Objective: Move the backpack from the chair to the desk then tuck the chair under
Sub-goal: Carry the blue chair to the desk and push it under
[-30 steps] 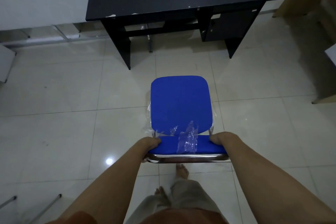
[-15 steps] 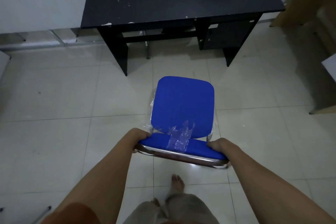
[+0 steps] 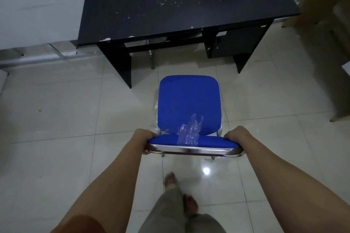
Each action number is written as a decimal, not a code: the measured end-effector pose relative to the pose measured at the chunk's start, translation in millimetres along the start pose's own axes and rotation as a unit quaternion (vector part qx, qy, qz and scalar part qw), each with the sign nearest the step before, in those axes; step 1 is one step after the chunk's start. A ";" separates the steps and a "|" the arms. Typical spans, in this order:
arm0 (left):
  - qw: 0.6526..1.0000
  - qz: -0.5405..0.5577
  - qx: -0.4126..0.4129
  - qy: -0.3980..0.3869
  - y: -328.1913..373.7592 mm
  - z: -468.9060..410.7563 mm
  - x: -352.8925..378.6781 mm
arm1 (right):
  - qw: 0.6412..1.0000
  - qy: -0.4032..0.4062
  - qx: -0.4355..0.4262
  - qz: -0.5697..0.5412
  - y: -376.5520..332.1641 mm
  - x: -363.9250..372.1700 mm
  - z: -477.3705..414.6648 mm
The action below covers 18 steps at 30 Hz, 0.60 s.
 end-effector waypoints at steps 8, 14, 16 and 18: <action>1.000 -0.001 0.010 0.006 83.2 -42.3 -34.6 | 0.999 0.018 0.020 -0.031 -70.6 -36.7 -37.7; 0.999 0.047 0.014 0.002 146.5 -57.3 -48.4 | 0.985 0.015 0.031 -0.167 -119.4 -75.8 -63.7; 0.995 0.095 0.031 0.011 164.1 -60.7 -51.3 | 0.972 -0.008 0.039 -0.232 -129.2 -89.3 -69.3; 0.986 0.161 0.046 0.010 183.0 -63.3 -53.8 | 0.955 -0.034 0.034 -0.291 -141.7 -103.1 -77.2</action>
Point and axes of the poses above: each hand's wrist, its own z-axis away from the middle knuckle, its own x-axis out of the palm, y = z × x, the point moved 3 cm from there along -z, towards the middle knuckle, and after that the axes turned 1 degree about -z, right-handed, at the moved point
